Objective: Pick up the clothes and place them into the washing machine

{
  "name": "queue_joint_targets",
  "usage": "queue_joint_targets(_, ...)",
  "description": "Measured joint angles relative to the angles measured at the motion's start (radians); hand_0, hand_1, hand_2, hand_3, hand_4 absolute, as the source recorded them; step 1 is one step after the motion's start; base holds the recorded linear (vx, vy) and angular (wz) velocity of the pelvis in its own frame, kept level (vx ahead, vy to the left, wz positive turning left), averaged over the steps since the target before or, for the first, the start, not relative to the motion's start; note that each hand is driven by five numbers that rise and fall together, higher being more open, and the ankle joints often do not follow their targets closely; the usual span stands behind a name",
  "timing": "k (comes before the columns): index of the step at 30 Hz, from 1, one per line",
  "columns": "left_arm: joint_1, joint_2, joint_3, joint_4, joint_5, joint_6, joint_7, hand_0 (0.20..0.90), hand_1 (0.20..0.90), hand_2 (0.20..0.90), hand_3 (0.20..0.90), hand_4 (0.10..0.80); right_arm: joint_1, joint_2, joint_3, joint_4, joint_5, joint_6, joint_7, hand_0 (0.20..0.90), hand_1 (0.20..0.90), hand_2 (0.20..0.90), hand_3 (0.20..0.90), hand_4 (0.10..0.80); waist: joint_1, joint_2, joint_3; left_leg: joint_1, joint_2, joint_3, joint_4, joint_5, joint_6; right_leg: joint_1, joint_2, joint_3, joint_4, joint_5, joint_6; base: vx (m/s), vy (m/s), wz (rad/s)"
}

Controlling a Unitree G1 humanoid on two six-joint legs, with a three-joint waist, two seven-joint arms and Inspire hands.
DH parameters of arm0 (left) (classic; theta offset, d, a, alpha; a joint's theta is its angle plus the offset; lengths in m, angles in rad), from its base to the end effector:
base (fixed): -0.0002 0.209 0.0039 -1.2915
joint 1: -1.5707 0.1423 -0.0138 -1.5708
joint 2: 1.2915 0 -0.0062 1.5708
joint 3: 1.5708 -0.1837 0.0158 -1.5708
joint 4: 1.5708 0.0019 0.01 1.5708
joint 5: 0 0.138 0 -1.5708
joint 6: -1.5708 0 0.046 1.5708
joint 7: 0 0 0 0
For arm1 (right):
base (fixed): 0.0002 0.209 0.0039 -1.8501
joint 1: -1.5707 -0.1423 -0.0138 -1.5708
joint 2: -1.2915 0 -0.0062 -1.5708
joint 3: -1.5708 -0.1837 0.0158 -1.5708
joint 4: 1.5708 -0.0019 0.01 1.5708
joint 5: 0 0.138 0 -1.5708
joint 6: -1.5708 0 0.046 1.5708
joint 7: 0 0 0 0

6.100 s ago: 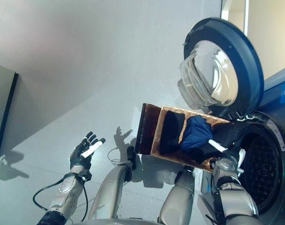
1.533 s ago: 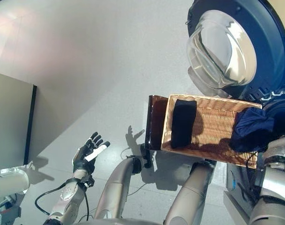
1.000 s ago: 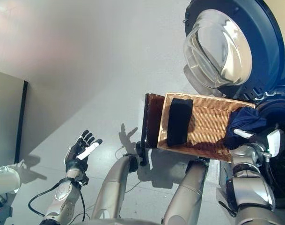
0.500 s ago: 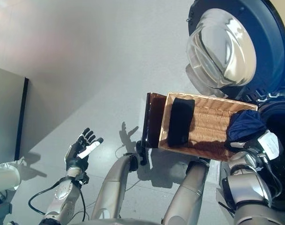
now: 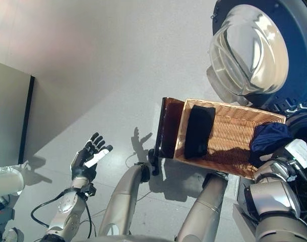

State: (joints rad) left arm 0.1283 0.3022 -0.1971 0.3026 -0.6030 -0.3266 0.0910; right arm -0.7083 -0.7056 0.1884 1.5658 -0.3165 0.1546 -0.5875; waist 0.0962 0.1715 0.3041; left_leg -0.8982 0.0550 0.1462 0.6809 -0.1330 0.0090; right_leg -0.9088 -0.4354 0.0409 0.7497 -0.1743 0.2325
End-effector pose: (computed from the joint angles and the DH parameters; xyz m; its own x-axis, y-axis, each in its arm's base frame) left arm 0.1585 0.1969 -0.0175 0.9768 0.1179 -0.1788 -0.1605 0.9557 -0.2467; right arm 0.2283 -0.3635 0.0420 0.4616 -0.8856 -0.0507 0.1498 0.1342 -0.9796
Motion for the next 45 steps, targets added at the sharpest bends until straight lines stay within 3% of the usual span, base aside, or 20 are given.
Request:
queue_joint_targets(18,0.004,0.011,0.018,-0.002,0.002,0.015,-0.002,0.9,0.9,0.9,0.9,0.8,0.0,-0.016,-0.037,-0.007,0.017,-0.009,0.022,0.2,0.2,0.2,0.2,0.3,0.0,0.01,-0.007,-0.001,0.003,-0.005,0.012,-0.004,-0.001,-0.008,0.0,0.005,0.033,-0.018,-0.004,-0.011,-0.002,0.01)
queue_joint_targets(22,0.003,0.012,0.03,-0.004,0.002,0.015,0.009,0.9,0.9,0.9,0.9,0.8,0.021,-0.017,-0.256,-0.062,0.246,-0.076,-0.012,0.2,0.2,0.2,0.2,0.3,-0.003,0.01,-0.007,-0.002,0.003,-0.002,0.013,0.0,-0.005,-0.01,0.004,0.013,0.029,-0.015,-0.006,-0.021,0.003,-0.01)
queue_joint_targets(30,0.004,0.013,0.033,-0.001,0.006,0.015,0.051,0.9,0.9,0.9,0.9,0.8,0.055,0.023,-0.468,-0.14,0.712,-0.242,-0.083,0.2,0.2,0.2,0.2,0.3,-0.032,0.01,-0.007,-0.019,0.015,0.0,0.039,-0.015,0.007,-0.011,0.011,0.009,0.019,-0.014,-0.005,0.008,0.002,-0.02)
queue_joint_targets(37,0.006,0.013,0.035,-0.001,0.0,0.014,0.069,0.9,0.9,0.9,0.9,0.8,0.061,0.093,-0.688,-0.262,1.093,-0.48,-0.152,0.2,0.2,0.2,0.2,0.3,-0.06,0.009,-0.008,-0.019,0.02,0.009,0.054,-0.032,0.011,-0.01,0.016,0.02,0.011,-0.012,-0.005,0.008,0.002,-0.04)
queue_joint_targets(40,0.009,0.013,0.034,0.0,-0.004,0.018,0.069,0.9,0.9,0.9,0.9,0.8,0.039,0.136,-0.867,-0.316,1.408,-0.625,-0.106,0.2,0.2,0.2,0.2,0.3,-0.061,0.006,-0.012,-0.019,0.02,0.01,0.053,-0.033,0.011,-0.01,0.017,0.021,0.008,-0.012,-0.005,0.01,0.001,-0.01)
queue_joint_targets(45,0.043,0.013,0.032,0.003,-0.047,0.051,0.068,0.9,0.9,0.9,0.9,0.8,0.028,0.171,-0.868,-0.3,1.647,-0.684,-0.087,0.2,0.2,0.2,0.2,0.3,-0.062,-0.007,-0.044,-0.019,0.02,0.017,0.055,-0.042,0.015,-0.01,0.017,0.024,-0.004,-0.011,-0.005,0.006,0.004,-0.03)
